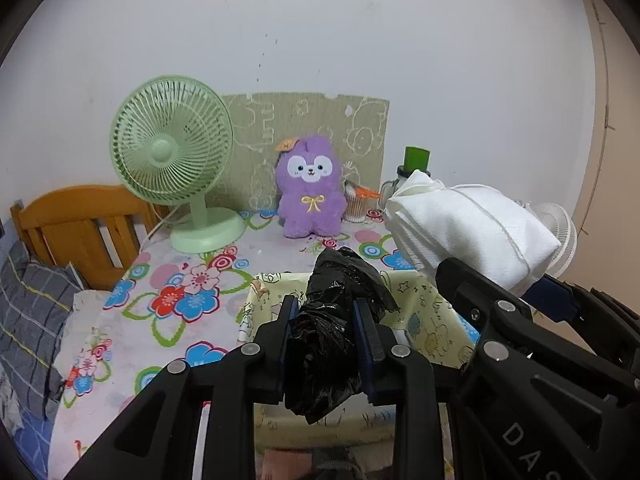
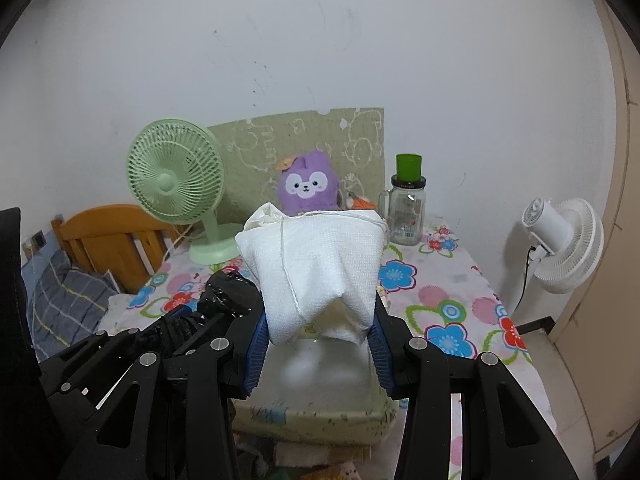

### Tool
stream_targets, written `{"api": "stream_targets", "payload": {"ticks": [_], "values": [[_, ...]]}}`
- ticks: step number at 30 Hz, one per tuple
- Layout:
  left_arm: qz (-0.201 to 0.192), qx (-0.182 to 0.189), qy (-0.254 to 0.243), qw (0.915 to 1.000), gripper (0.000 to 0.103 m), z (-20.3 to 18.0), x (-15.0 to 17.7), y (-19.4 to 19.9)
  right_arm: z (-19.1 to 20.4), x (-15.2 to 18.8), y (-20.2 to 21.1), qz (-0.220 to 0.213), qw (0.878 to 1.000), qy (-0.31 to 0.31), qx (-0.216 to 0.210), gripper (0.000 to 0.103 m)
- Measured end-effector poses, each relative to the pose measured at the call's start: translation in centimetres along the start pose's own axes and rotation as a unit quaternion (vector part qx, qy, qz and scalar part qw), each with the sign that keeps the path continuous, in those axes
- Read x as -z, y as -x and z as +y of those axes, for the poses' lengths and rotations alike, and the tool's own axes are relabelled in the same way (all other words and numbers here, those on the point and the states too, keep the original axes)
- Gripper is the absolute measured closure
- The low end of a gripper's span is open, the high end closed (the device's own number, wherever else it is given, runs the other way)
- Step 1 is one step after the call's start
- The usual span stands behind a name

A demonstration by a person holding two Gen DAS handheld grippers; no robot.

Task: Organize soft objects
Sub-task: 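Lower both held cloths into the fabric box and open both grippers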

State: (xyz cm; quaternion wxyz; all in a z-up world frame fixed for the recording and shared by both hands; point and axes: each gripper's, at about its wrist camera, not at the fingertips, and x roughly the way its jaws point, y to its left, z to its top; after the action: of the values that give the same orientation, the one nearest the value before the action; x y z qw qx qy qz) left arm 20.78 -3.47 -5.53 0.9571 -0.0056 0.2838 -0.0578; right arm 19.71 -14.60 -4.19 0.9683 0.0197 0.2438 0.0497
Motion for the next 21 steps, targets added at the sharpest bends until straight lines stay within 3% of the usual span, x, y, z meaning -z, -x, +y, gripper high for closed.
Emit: {"api": "stream_targets", "payload": {"ticks": [6,9,11,14,15,21], "values": [[0.025,0.002,0.004,0.9997,0.068,0.4,0.1,-3.0,-0.2,0.2,-3.0,0.026,1.0,-0.005,0.0,0.054],[0.036,-0.001,0.004,0.9993,0.055,0.5,0.4,-4.1,-0.3,0.4,-4.2,0.042,0.999,-0.009,-0.004,0.054],[0.046,0.004,0.006,0.9989,0.035,0.6,0.6,-4.8,-0.4,0.6,-4.9,0.05,0.999,-0.012,-0.007,0.054],[0.063,0.016,0.009,0.9978,0.017,0.9,0.9,-5.7,-0.6,1.0,-5.7,0.061,0.998,-0.017,-0.01,0.039],[0.068,0.017,0.01,0.9975,0.017,1.0,1.0,-5.9,-0.6,1.1,-5.9,0.064,0.998,-0.017,-0.008,0.033],[0.079,0.012,0.011,0.9967,0.011,1.0,1.3,-6.3,-0.8,1.6,-6.6,0.073,0.997,-0.015,0.002,0.016]]}}
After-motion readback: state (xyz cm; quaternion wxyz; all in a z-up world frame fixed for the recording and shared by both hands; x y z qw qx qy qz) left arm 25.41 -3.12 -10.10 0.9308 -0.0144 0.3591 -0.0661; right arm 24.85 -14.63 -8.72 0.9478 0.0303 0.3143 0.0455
